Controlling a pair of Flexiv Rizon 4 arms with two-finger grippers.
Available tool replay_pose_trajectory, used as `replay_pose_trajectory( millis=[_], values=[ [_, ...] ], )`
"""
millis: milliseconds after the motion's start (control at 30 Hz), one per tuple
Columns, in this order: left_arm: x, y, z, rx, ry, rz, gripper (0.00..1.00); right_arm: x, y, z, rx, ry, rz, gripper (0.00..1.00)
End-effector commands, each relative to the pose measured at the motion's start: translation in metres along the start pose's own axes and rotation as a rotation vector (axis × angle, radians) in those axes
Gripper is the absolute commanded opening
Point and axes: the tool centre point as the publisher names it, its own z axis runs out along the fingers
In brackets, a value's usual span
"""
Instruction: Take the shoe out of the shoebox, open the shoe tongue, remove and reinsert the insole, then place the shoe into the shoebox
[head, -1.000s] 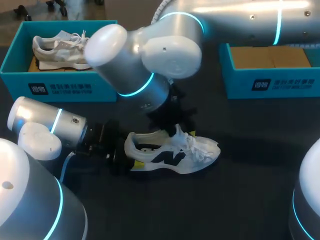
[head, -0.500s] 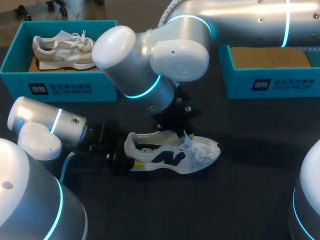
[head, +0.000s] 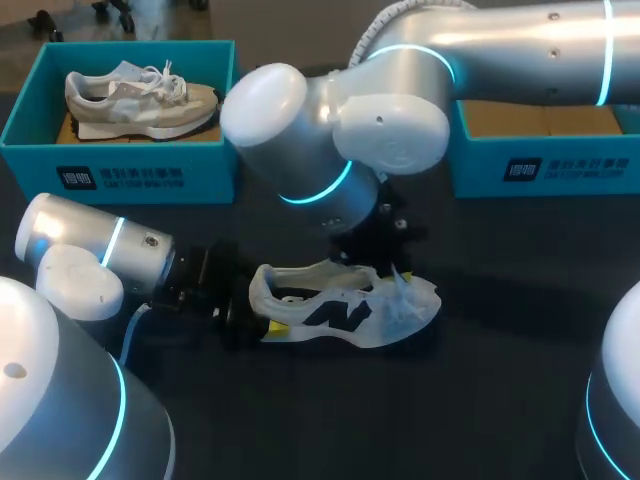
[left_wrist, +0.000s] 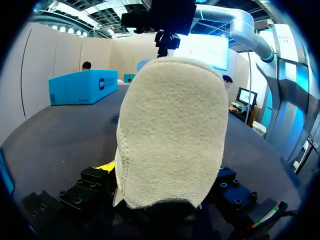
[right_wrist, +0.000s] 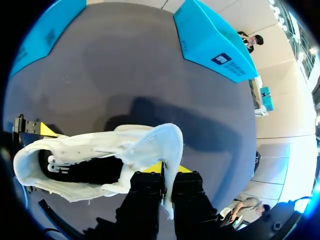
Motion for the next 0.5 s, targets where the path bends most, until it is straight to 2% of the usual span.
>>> replay_pose_trajectory(
  millis=[33, 133, 267, 300, 500],
  values=[
    [0.001, 0.001, 0.001, -0.004, 0.002, 0.0, 0.0, -0.006, -0.005, 0.016, -0.002, 0.009, 0.416, 0.06],
    [0.001, 0.001, 0.001, -0.004, 0.002, 0.0, 0.0, -0.007, -0.005, 0.025, 0.001, 0.008, 0.419, 0.09],
    [0.001, 0.001, 0.001, -0.004, 0.002, 0.0, 0.0, -0.008, -0.005, 0.035, 0.001, 0.011, 0.42, 0.24],
    [0.001, 0.001, 0.001, -0.004, 0.002, 0.0, 0.0, -0.008, -0.005, 0.037, 0.003, 0.011, 0.422, 0.31],
    [0.001, 0.001, 0.001, -0.004, 0.002, 0.0, 0.0, -0.009, -0.006, 0.049, 0.014, 0.007, 0.434, 0.4]
  ],
)
